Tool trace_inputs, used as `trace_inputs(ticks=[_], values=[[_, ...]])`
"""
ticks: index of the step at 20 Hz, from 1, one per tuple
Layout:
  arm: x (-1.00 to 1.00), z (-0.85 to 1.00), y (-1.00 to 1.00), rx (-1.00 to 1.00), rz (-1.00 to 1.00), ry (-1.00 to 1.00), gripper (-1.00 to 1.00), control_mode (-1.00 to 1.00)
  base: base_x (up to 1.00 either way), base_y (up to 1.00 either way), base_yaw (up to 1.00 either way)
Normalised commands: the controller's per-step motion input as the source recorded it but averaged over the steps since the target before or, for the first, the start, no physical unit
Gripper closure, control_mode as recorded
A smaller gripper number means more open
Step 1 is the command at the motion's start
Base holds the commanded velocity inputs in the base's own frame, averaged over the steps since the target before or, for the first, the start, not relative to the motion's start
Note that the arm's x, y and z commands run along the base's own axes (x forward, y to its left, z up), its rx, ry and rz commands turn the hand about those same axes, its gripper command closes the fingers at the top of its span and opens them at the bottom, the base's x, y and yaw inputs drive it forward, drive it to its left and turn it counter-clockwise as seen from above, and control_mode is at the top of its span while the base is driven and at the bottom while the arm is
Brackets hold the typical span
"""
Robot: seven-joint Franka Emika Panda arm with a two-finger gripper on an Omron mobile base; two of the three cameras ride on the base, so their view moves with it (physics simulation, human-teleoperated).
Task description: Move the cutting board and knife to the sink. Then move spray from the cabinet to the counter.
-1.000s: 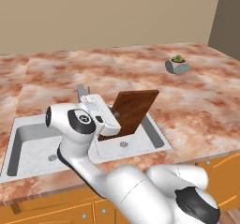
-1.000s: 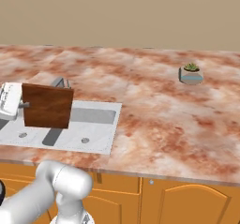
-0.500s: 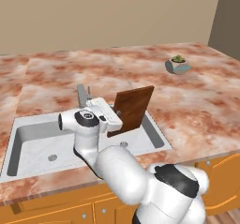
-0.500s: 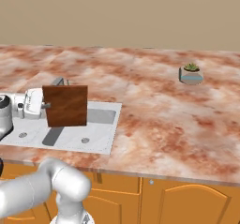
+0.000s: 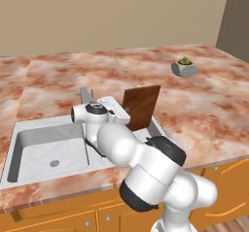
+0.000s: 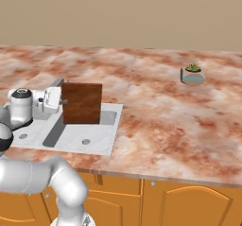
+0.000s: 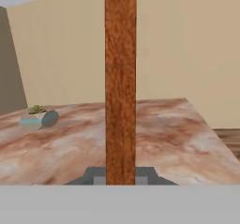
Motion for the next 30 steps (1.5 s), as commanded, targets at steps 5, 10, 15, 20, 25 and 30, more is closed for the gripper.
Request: trace_inputs(ticks=[5, 10, 15, 20, 25, 30], values=[[0.44, -0.38, 0.0, 0.0, 0.0, -0.08, 1.0, -1.0, 0.0, 0.0, 0.0], [0.27, -0.33, 0.0, 0.0, 0.0, -0.08, 1.0, -1.0, 0.0, 0.0, 0.0], [0.25, -0.29, 0.0, 0.0, 0.0, -0.12, 1.0, -1.0, 0.0, 0.0, 0.0], [0.09, -0.39, -0.03, 0.01, 0.0, -0.12, 1.0, -1.0, 0.0, 0.0, 0.0], [0.0, -0.37, -0.17, 0.08, 0.0, -0.05, 1.0, -1.0, 0.0, 0.0, 0.0], [0.0, -0.04, -0.36, 0.33, 0.0, 0.02, 1.0, -1.0, 0.0, 0.0, 0.0]])
